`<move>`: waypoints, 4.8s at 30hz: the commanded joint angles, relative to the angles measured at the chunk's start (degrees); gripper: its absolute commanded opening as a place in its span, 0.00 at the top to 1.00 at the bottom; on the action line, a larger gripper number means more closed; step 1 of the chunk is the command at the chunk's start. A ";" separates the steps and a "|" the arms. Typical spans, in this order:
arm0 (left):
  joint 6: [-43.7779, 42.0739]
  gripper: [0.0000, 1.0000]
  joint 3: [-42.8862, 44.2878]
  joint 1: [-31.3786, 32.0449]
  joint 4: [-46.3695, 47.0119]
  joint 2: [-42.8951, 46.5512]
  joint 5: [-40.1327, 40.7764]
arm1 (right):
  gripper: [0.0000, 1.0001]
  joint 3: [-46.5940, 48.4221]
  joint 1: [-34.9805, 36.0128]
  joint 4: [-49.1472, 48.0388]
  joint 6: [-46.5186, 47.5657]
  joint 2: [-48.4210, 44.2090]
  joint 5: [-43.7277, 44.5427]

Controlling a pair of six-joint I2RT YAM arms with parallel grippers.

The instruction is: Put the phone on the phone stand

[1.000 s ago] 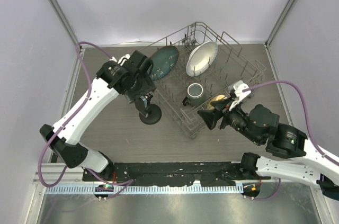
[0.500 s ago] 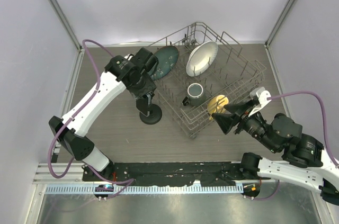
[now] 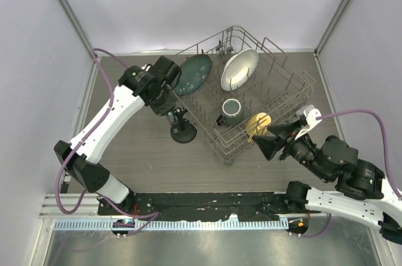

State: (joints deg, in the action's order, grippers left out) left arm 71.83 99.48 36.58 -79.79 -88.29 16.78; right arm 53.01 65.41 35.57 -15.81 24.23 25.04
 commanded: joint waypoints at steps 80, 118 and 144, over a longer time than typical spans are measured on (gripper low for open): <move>-40.89 0.00 -36.21 -21.81 36.11 54.54 -9.56 | 0.34 6.57 3.67 -22.03 6.75 31.81 -13.35; -49.86 0.01 -27.85 -13.02 27.85 69.13 -4.65 | 1.00 39.88 9.13 -69.68 15.46 102.86 6.16; -47.14 0.00 -28.46 -13.02 25.82 67.81 -5.00 | 1.00 35.58 2.62 -71.87 17.13 103.04 6.34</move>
State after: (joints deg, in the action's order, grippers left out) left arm 23.86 71.81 23.40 -54.26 -19.38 11.99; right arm 88.99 69.28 -32.51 -0.08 128.01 28.86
